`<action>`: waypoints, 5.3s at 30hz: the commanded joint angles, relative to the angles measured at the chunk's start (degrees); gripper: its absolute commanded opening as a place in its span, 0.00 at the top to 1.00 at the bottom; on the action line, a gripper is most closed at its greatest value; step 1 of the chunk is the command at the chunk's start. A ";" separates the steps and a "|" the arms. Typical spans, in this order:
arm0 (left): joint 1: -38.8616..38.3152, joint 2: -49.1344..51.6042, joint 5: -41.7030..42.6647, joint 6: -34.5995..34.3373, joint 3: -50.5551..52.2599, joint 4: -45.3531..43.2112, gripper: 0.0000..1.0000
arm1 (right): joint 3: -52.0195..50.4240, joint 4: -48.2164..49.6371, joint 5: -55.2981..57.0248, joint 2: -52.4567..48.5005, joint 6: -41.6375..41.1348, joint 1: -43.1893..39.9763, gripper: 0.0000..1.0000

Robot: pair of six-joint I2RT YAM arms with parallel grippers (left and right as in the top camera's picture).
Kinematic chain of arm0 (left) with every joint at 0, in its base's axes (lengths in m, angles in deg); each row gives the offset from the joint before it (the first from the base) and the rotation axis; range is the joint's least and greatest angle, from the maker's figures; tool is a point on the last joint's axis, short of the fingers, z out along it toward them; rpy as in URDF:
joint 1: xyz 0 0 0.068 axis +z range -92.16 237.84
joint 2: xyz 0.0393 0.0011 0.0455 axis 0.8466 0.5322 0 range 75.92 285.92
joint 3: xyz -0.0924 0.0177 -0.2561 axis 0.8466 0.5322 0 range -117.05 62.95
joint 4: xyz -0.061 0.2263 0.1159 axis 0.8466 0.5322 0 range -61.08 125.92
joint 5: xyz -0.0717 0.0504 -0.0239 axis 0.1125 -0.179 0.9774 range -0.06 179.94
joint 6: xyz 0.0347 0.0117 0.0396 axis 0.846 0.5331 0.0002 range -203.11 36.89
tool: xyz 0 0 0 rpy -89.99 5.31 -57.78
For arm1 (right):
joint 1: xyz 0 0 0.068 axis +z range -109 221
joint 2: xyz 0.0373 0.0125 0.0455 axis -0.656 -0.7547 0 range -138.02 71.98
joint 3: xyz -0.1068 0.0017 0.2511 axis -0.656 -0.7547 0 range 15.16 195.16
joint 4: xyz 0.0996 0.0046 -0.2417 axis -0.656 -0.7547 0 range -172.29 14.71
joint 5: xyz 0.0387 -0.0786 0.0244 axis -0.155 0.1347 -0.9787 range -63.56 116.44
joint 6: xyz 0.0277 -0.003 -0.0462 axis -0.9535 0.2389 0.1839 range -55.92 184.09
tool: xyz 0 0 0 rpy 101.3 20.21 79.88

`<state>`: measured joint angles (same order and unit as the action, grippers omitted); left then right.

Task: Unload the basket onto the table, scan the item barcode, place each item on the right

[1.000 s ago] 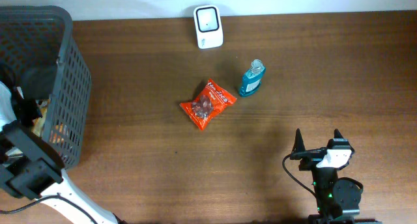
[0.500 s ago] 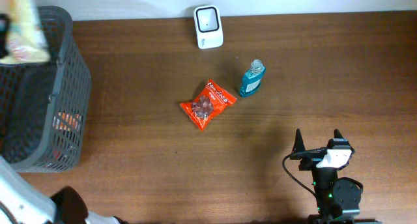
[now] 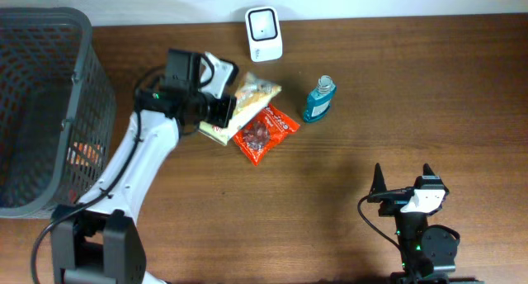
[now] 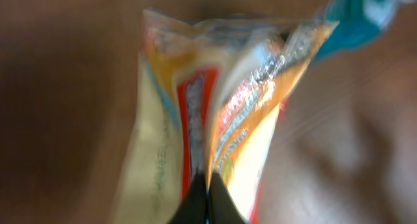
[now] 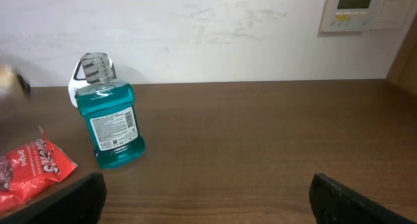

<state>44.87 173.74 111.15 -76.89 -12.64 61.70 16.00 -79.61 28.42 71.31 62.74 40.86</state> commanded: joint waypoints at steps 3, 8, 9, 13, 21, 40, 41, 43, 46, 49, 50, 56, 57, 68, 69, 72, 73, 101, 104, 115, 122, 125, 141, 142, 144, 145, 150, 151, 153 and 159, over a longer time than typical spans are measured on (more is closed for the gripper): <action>-0.15 -1.25 -1.11 -1.68 14.45 -18.67 0.94 | -0.52 -0.17 -0.04 0.46 -0.20 -0.24 0.01; -0.09 -2.58 0.92 -6.91 13.84 -27.58 0.29 | -0.52 -0.17 -0.04 0.46 -0.20 -0.26 0.02; 0.04 -3.69 1.86 -6.91 12.79 -27.32 0.24 | -0.52 -0.17 -0.04 0.46 -0.20 -0.24 0.02; 3.10 -20.76 1.36 -6.88 2.34 -15.67 0.20 | -0.52 -0.17 -0.04 0.46 -0.20 -0.26 0.02; 20.17 -26.56 -15.91 -7.93 -21.42 30.95 0.01 | -0.52 -0.17 -0.04 0.46 -0.20 -0.24 0.02; 53.57 7.26 -16.50 -20.35 -24.04 33.73 0.01 | -0.52 -0.17 -0.07 0.46 -0.20 -0.24 0.02; 53.02 8.33 -16.70 -20.04 -24.04 33.31 0.01 | -0.52 -0.20 -0.04 0.46 -0.20 -0.24 0.02; 52.87 10.29 -16.63 -23.96 -24.04 32.79 0.01 | -0.52 -0.17 -0.04 0.46 -0.20 -0.26 0.02; 51.21 14.05 -14.34 -26.80 -22.95 33.33 0.04 | -0.52 -0.17 -0.04 0.46 -0.20 -0.24 0.02; 48.33 17.81 -14.36 -26.82 -21.62 33.29 0.14 | -0.52 -0.17 -0.04 0.46 -0.20 -0.24 0.01; 47.56 18.75 -14.36 -26.82 -21.62 33.31 0.15 | -0.52 -0.17 -0.04 0.46 -0.20 -0.24 0.02; 46.05 20.46 -19.26 -29.42 -21.22 32.63 0.28 | -0.52 -0.17 -0.04 0.46 -0.20 -0.26 0.02; 46.01 20.48 -19.26 -29.59 -19.93 31.95 0.28 | -0.52 -0.17 -0.04 0.46 -0.20 -0.24 0.02; 46.21 20.46 -18.86 -29.55 -11.87 18.18 0.82 | -0.52 -0.17 -0.04 0.46 -0.20 -0.24 0.01; 46.36 20.46 -18.82 -29.55 -12.63 18.43 0.94 | -0.52 -0.17 -0.04 0.46 -0.20 -0.24 0.02; 46.66 18.71 -16.35 -29.57 -23.15 26.16 1.00 | -0.52 -0.17 -0.04 0.46 -0.20 -0.24 0.01; 46.66 17.51 -15.82 -29.57 -26.95 28.63 1.00 | -0.52 -0.17 -0.04 0.46 -0.20 -0.24 0.01; -11.85 26.18 -25.55 -28.98 -34.56 30.51 0.01 | -0.52 -0.17 -0.07 0.46 -0.20 -0.26 0.02; -9.11 24.57 -25.55 -28.00 -52.24 43.45 0.01 | -0.52 -0.17 -0.04 0.46 -0.20 -0.24 0.02; 37.00 13.16 -28.11 -30.08 -87.34 63.93 0.01 | -0.52 -0.17 -0.04 0.46 -0.20 -0.26 0.02; 50.38 13.16 -28.57 -19.56 -53.62 56.61 0.17 | -0.52 -0.17 -0.04 0.46 -0.20 -0.26 0.02; 52.43 13.16 -28.37 -10.75 -41.97 48.54 0.00 | -0.52 -0.17 -0.04 0.46 -0.20 -0.26 0.01; 52.52 13.81 -26.64 51.67 -9.46 42.93 0.00 | -0.52 -0.17 -0.04 0.46 -0.20 -0.26 0.02; 52.52 13.84 -26.67 52.24 -7.72 42.91 0.00 | -0.52 -0.17 -0.04 0.46 -0.20 -0.24 0.02; 52.52 13.94 -26.64 52.22 -5.64 42.73 0.00 | -0.52 -0.17 -0.04 0.46 -0.20 -0.24 0.02; 52.52 13.94 -26.67 52.22 -4.90 42.51 0.03 | -0.52 -0.17 -0.04 0.46 -0.20 -0.24 0.01; 52.52 14.03 -26.60 50.99 -4.04 33.55 0.23 | -0.52 -0.17 -0.04 0.46 -0.20 -0.24 0.02; 52.52 14.03 -26.56 49.55 -4.04 30.69 0.09 | -0.52 -0.17 -0.04 0.46 -0.20 -0.26 0.02; 52.52 14.19 -26.38 49.55 -4.04 29.66 0.25 | -0.52 -0.17 -0.04 0.46 -0.20 -0.26 0.02; 52.52 15.47 -26.67 43.10 -4.04 26.03 0.83 | -0.52 -0.17 -0.04 0.46 -0.20 -0.24 0.02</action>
<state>97.31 187.89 84.14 -29.59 -17.17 89.28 16.00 -79.61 28.44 71.40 62.72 40.86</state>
